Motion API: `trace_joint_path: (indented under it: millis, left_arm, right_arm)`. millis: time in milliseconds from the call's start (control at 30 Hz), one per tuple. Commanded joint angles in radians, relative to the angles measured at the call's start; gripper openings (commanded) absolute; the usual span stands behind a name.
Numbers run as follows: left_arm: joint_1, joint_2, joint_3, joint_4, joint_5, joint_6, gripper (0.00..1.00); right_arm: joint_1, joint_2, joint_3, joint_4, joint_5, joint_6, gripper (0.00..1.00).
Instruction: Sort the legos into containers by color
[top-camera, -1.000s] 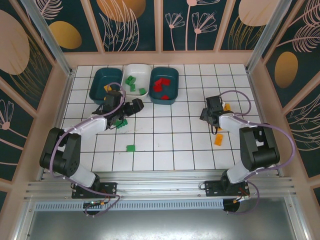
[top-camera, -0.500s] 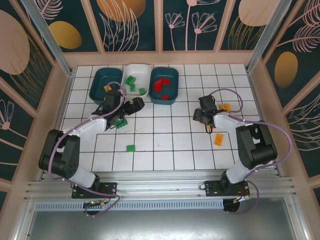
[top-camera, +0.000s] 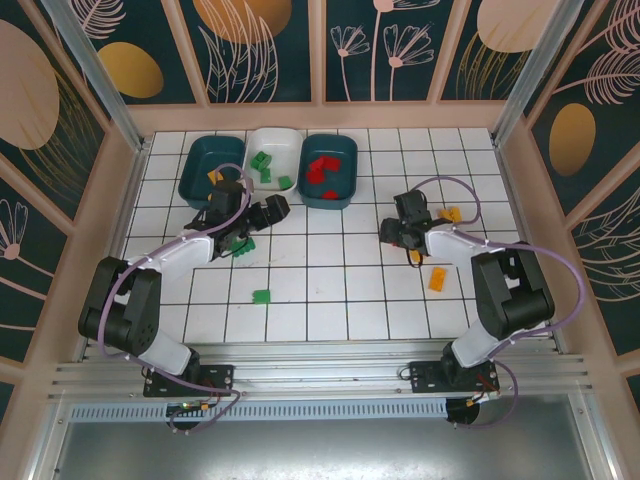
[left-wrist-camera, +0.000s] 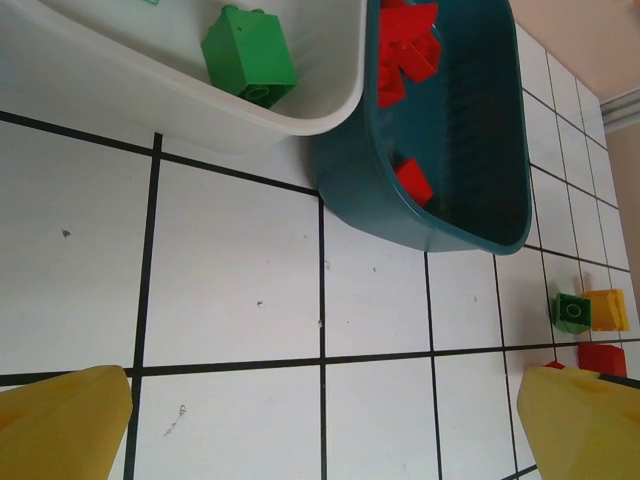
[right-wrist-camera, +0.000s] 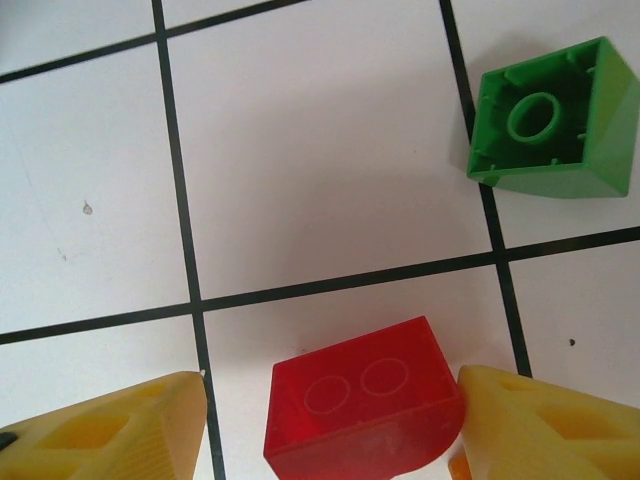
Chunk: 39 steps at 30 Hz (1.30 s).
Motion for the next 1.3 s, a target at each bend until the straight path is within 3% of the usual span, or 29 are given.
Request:
trace_joint_path:
  millis: [0, 300, 400, 567, 733, 1100, 1267]
  left_arm:
    - [-0.003, 0.008, -0.003, 0.022, 0.015, 0.007, 0.99]
    - [-0.005, 0.003, -0.014, 0.024, 0.025, -0.001, 0.99]
    - [-0.005, -0.008, -0.023, 0.021, 0.021, 0.003, 0.99]
    - [-0.005, -0.007, -0.027, 0.022, 0.024, 0.002, 0.98]
    - [-0.005, -0.019, -0.027, 0.015, 0.021, 0.006, 0.98]
    - [-0.005, -0.101, -0.069, -0.010, -0.037, 0.004, 0.98]
    - [0.001, -0.154, -0.102, -0.027, -0.147, -0.018, 0.99]
  right_arm:
    - [0.018, 0.052, 0.040, -0.028, 0.063, -0.019, 0.70]
    - [0.067, 0.150, 0.105, -0.053, 0.151, -0.029, 0.68]
    - [0.068, 0.139, 0.103, -0.050, 0.155, -0.029, 0.61]
    - [0.071, 0.088, 0.080, -0.024, 0.120, -0.016, 0.37]
    - [0.077, 0.044, 0.075, 0.011, 0.098, -0.008, 0.29]
    - [0.128, 0.057, 0.249, 0.042, 0.025, -0.008, 0.23]
    - [0.191, 0.210, 0.470, 0.058, -0.018, -0.029, 0.24]
